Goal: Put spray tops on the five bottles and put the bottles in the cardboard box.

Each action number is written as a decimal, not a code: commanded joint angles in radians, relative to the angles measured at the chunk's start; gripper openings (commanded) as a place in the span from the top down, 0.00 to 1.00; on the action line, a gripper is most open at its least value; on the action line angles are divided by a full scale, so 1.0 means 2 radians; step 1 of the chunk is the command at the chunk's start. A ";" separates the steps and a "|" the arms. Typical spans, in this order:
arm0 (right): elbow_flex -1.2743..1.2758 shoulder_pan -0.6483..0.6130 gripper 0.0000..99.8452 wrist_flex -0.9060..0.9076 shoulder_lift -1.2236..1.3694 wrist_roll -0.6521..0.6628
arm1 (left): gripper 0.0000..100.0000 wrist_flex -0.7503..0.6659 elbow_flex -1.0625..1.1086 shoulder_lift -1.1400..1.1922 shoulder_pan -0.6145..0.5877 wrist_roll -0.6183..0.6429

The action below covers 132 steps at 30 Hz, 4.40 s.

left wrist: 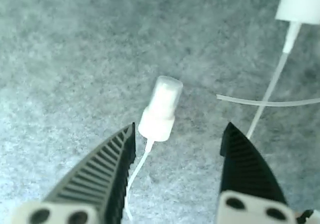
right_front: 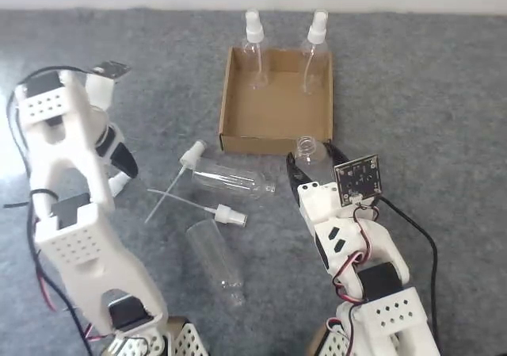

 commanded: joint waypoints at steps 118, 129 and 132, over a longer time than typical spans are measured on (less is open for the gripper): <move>-0.007 0.001 0.99 -0.013 -0.013 -0.001 | 0.99 -0.226 0.440 -0.469 0.028 0.088; -0.007 0.001 0.99 -0.013 -0.013 -0.001 | 0.99 -0.225 0.440 -0.521 0.027 0.121; -0.007 0.001 0.99 -0.013 -0.013 -0.001 | 0.98 -0.222 0.445 -0.521 0.027 0.120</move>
